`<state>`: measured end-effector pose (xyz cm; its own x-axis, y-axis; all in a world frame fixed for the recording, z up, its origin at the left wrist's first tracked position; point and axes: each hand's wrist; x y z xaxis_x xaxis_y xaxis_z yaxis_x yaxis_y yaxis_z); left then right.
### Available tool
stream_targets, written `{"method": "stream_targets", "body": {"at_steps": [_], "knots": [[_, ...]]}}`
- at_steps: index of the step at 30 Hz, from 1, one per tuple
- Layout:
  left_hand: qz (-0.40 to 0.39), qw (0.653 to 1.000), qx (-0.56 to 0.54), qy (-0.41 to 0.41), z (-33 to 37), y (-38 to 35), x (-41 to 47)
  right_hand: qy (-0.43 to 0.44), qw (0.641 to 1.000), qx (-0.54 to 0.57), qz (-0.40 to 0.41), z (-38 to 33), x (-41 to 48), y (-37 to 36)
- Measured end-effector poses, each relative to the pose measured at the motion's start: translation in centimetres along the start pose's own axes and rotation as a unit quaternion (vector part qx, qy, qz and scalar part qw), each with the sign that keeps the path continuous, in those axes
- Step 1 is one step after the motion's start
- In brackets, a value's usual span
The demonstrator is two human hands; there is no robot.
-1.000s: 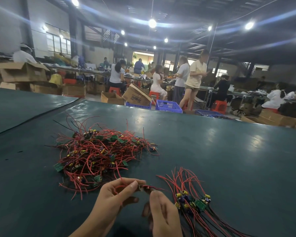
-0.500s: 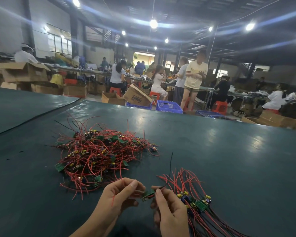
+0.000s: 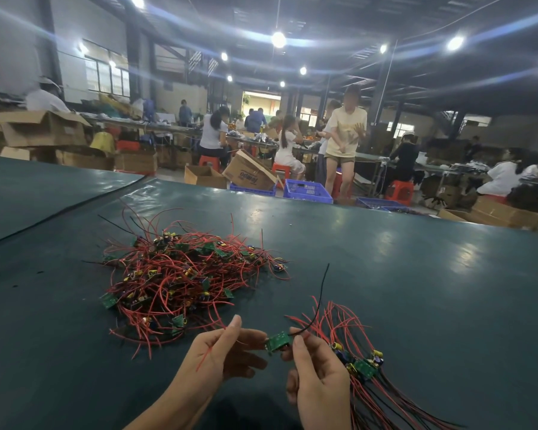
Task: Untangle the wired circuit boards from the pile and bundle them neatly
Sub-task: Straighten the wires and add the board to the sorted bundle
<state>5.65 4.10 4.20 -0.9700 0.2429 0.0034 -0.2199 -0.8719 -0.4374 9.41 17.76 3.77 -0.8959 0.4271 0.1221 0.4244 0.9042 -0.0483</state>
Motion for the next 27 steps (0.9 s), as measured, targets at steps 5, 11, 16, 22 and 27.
{"method": "stream_targets", "body": {"at_steps": [5, 11, 16, 22, 27], "knots": [[0.004, 1.0, -0.006, -0.001, -0.3, -0.3, -0.1, -0.016, 1.0, 0.011, -0.013, -0.1, -0.1, 0.0], [-0.03, 0.999, 0.042, 0.001, -0.7, -0.4, -0.6, -0.046, 0.998, 0.031, -0.041, -0.4, -0.5, -0.5], [0.017, 0.999, 0.017, -0.03, -0.6, -0.1, -0.1, -0.048, 0.998, 0.017, -0.021, -0.6, -0.3, -0.4], [0.039, 0.998, -0.05, -0.018, -0.5, -0.1, 0.3, -0.047, 0.998, 0.031, -0.026, -0.6, -0.4, -0.3], [0.071, 0.988, -0.133, 0.043, -0.2, -0.1, 0.5, -0.002, 0.994, 0.013, -0.108, -0.5, -0.6, 0.2]]}}
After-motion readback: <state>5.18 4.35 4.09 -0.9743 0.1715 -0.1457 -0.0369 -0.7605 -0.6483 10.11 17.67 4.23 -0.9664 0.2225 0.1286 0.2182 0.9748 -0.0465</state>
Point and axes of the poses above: each hand's wrist, its own x-axis towards the middle knuckle, its own y-axis out of the back of the hand, z = x × y, and after that the axes turned 8 degrees about -x, right-handed
